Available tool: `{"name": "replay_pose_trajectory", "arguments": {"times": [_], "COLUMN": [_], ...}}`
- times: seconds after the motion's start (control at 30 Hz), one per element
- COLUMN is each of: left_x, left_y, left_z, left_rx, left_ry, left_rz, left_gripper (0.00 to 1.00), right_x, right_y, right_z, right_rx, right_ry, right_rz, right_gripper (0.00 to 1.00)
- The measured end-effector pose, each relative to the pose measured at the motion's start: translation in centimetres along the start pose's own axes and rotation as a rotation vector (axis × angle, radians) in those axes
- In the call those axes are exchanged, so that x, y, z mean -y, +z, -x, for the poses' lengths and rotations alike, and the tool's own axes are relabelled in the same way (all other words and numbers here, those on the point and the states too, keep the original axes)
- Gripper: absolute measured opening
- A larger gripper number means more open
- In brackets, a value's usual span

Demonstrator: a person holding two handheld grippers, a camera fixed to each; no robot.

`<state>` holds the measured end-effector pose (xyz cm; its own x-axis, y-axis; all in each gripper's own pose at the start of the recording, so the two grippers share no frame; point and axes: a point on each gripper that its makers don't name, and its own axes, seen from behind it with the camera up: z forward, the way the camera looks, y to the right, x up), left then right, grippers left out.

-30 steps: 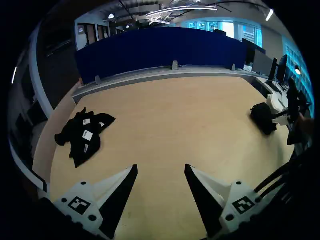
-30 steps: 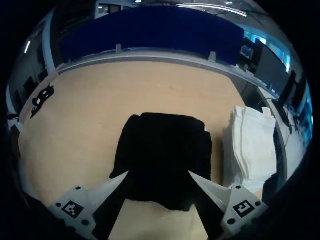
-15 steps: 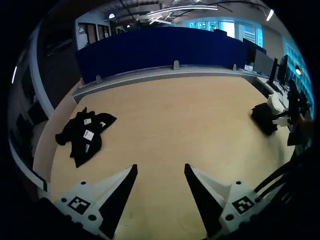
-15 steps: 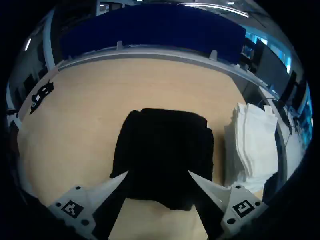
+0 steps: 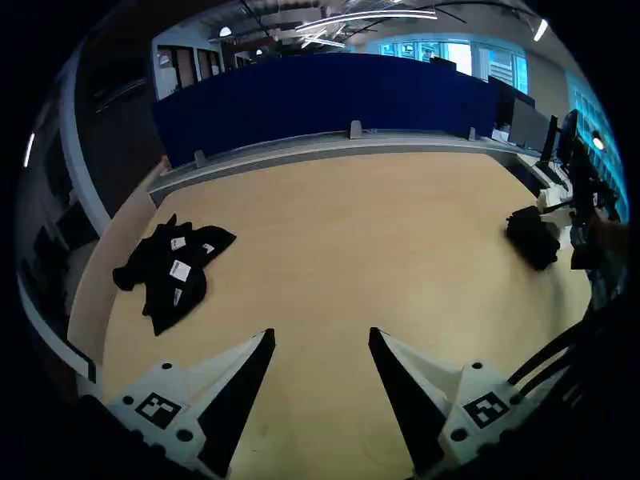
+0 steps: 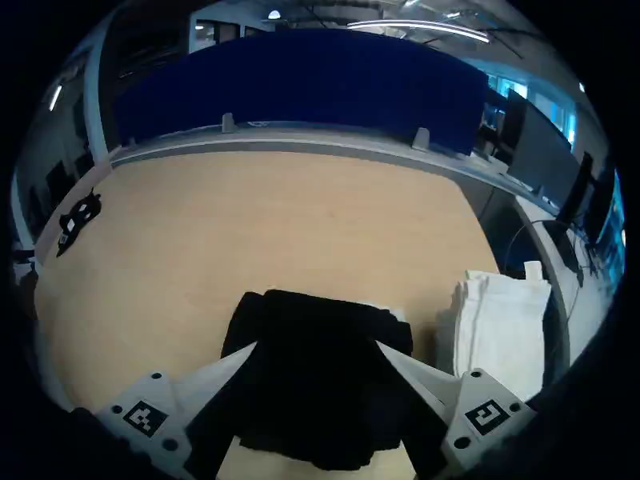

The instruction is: Fold towel

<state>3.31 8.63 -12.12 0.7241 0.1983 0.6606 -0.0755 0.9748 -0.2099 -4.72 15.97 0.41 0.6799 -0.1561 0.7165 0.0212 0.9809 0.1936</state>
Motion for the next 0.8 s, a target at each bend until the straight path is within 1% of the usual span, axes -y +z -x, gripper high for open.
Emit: {"name": "replay_pose_trajectory", "arguments": {"times": [0.3, 0.5, 0.67, 0.8], "left_x": [0.8, 1.1, 1.2, 1.2], "left_y": [-0.4, -0.4, -0.3, -0.1], "left_z": [0.3, 0.5, 0.5, 0.3], "left_rx": [0.008, 0.012, 0.012, 0.01], "left_ry": [-0.006, -0.005, -0.012, -0.013], "left_rz": [-0.026, -0.036, -0.037, -0.033], "left_gripper": [0.87, 0.87, 0.87, 0.86], "right_x": [-1.0, -1.3, -1.3, -1.1], "right_y": [2.5, 3.5, 3.5, 2.5], "right_z": [1.5, 2.3, 2.2, 0.8], "right_rx": [0.068, 0.089, 0.085, 0.052], "right_ry": [0.004, 0.022, 0.032, 0.035], "right_rz": [0.005, 0.001, -0.005, -0.002], "right_gripper": [0.95, 0.95, 0.95, 0.95]}}
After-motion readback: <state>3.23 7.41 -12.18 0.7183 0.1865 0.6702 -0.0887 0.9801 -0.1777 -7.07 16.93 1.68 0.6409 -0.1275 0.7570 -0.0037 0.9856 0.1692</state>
